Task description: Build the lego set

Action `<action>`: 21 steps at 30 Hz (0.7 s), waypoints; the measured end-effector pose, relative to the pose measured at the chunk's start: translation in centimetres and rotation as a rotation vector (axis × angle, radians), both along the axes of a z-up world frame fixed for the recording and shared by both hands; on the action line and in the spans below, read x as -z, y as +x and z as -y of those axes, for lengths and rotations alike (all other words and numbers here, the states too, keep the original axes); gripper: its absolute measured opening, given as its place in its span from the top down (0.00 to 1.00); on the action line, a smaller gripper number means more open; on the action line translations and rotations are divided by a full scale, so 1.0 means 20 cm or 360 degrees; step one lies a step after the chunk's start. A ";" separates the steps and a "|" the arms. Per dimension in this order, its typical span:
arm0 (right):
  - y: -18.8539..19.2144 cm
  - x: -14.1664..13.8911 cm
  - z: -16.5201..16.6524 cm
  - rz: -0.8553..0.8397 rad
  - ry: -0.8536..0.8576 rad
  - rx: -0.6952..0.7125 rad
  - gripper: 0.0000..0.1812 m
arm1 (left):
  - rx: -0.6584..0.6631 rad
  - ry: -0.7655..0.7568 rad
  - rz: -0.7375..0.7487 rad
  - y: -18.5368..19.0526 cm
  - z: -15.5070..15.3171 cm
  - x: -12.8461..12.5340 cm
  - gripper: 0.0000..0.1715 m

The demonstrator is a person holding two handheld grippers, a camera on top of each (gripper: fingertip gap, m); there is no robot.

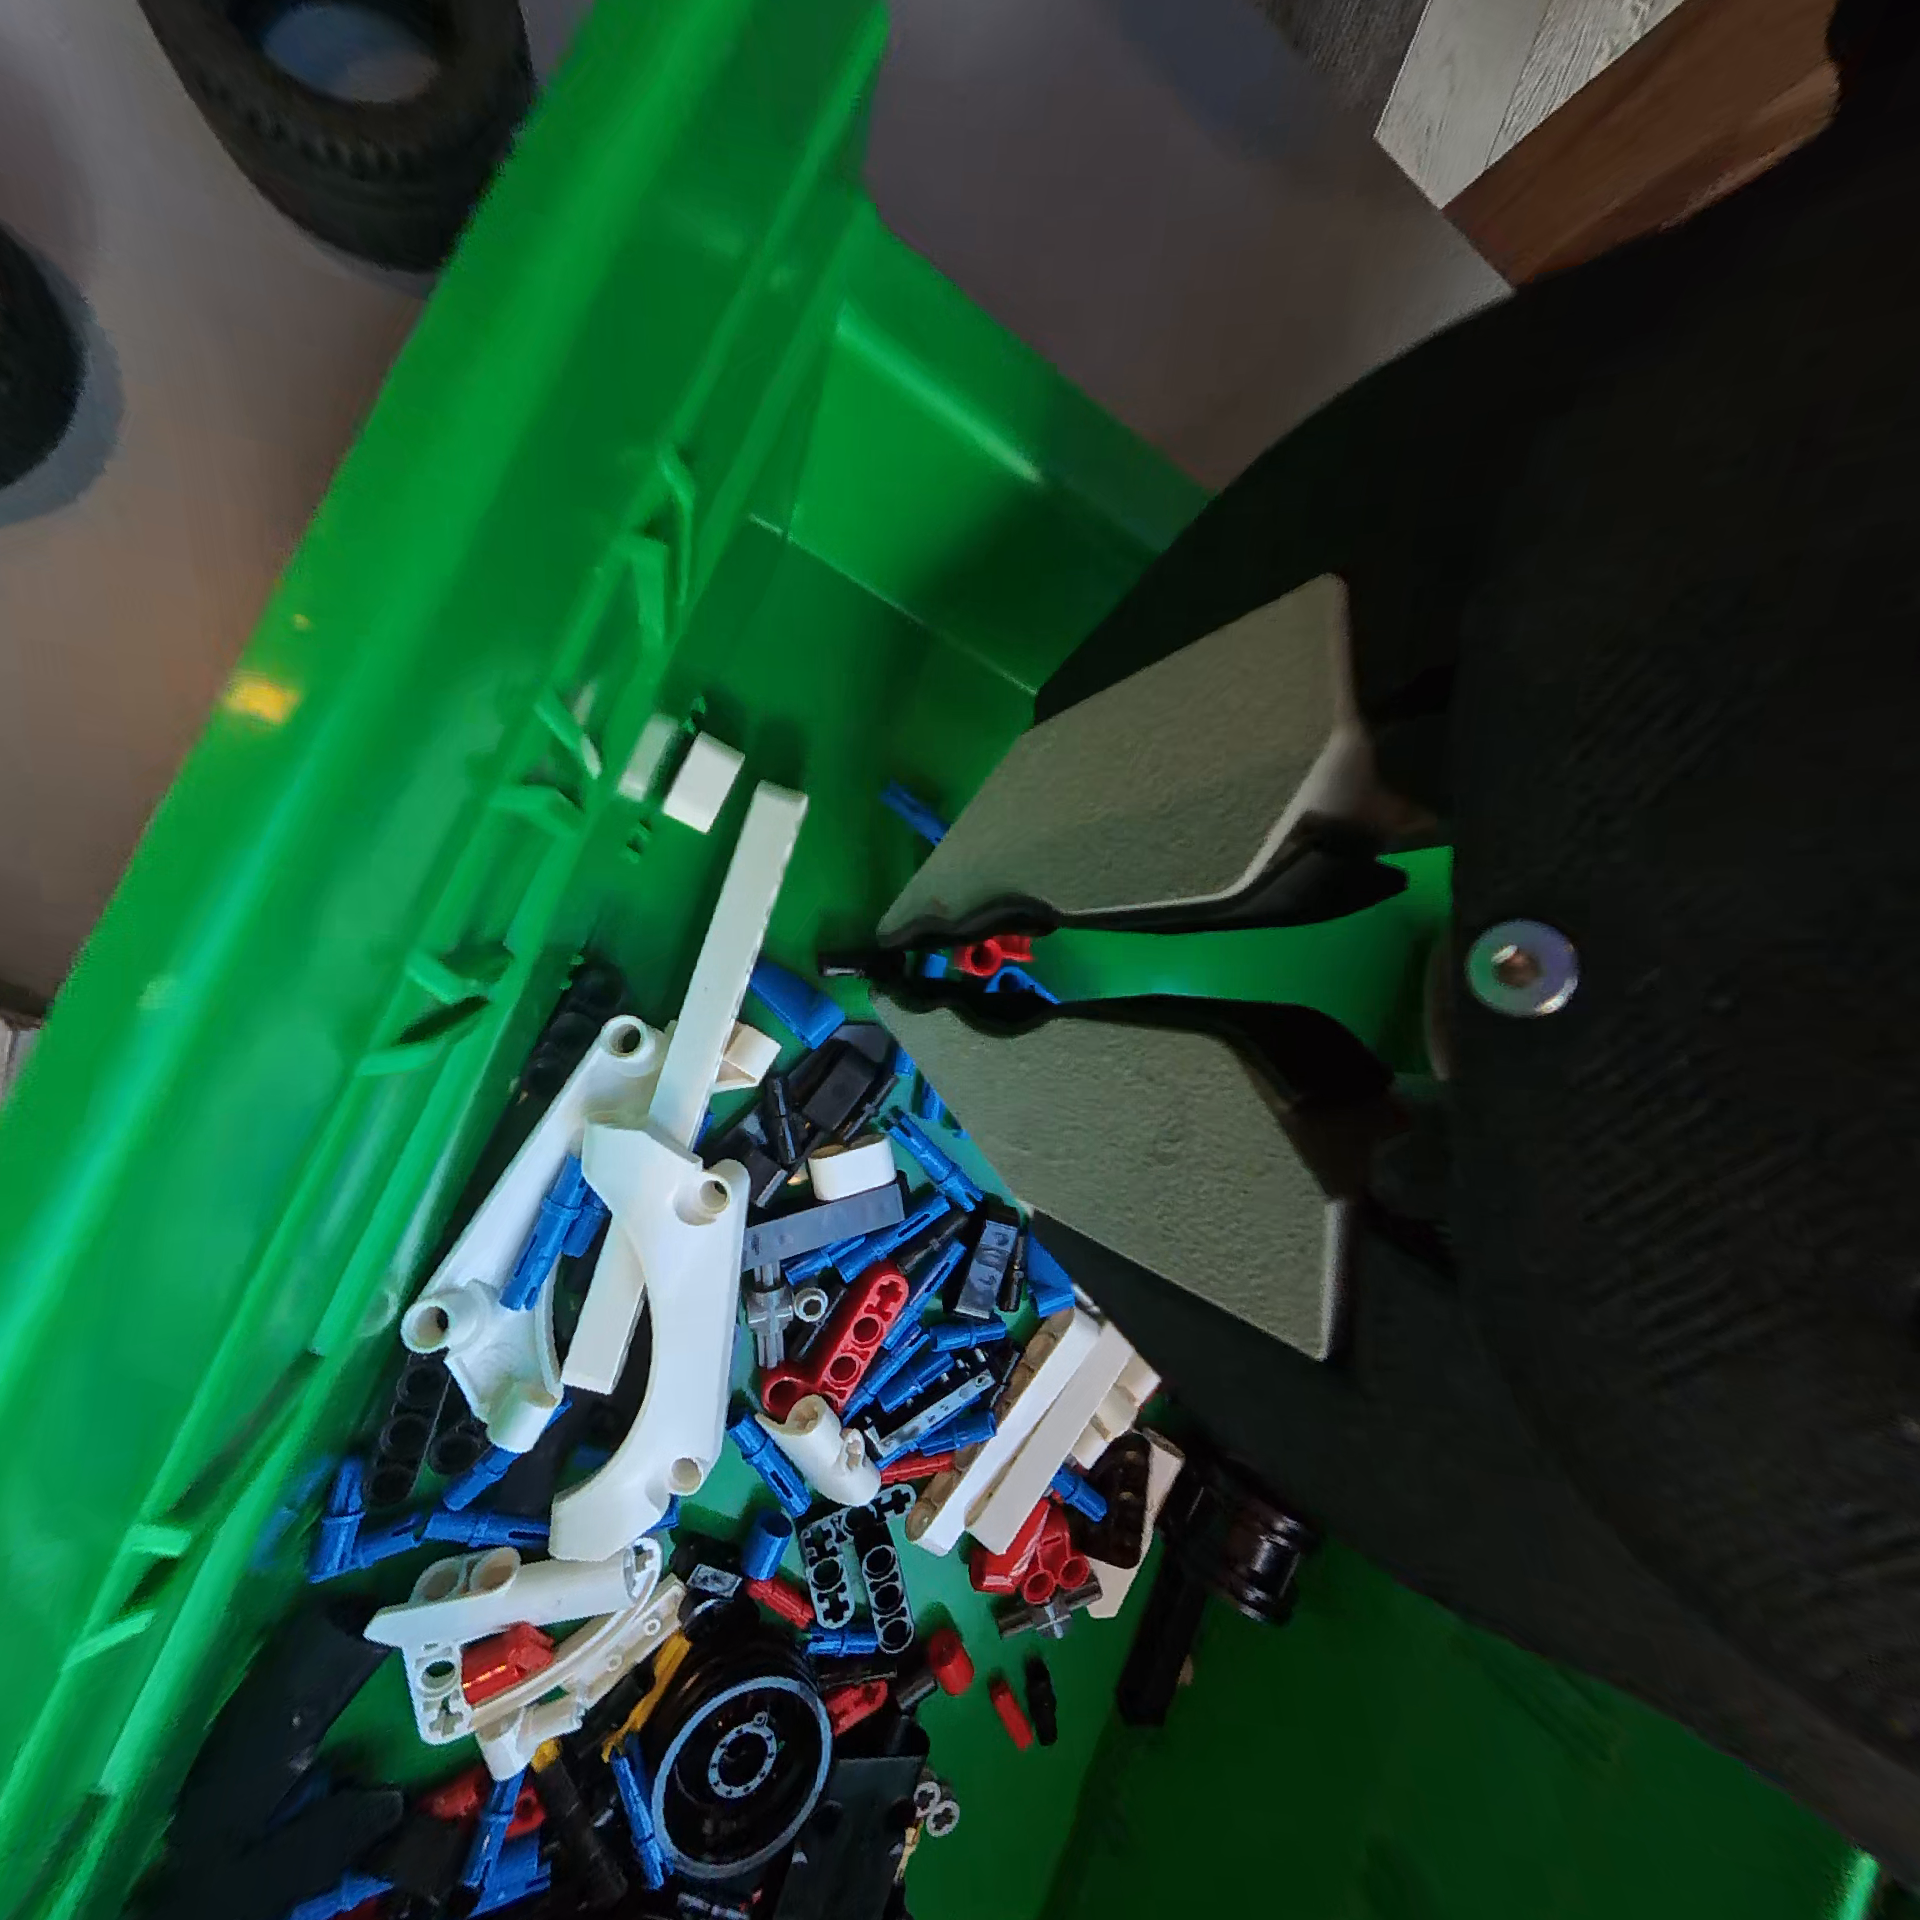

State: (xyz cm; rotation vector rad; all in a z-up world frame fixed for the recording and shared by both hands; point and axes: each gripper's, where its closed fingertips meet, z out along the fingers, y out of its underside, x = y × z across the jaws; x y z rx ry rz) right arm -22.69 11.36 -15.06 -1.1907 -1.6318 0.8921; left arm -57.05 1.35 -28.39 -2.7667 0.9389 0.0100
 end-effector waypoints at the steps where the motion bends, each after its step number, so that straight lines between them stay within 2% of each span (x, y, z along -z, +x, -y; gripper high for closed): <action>1: 0.00 0.00 0.00 -0.0001 -0.0001 -0.0003 1.00 | -0.0005 -0.0002 0.0002 -0.01 0.01 0.00 0.98; 5: 0.00 -0.01 -0.01 -0.0007 -0.0002 0.0009 1.00 | -0.0010 0.0061 0.0101 0.00 -0.01 -0.03 0.96; 9: 0.00 0.01 0.00 0.0004 -0.0005 0.0005 1.00 | -0.0011 0.0027 0.0070 0.00 -0.01 0.00 0.94; 17: 0.02 -0.01 -0.01 -0.0029 -0.0015 0.0011 1.00 | 0.0007 0.0020 0.0098 0.01 -0.01 0.00 0.98; 21: 0.05 -0.02 -0.02 -0.0052 -0.0007 0.0022 1.00 | -0.0015 0.0151 0.0122 0.02 -0.01 -0.10 0.98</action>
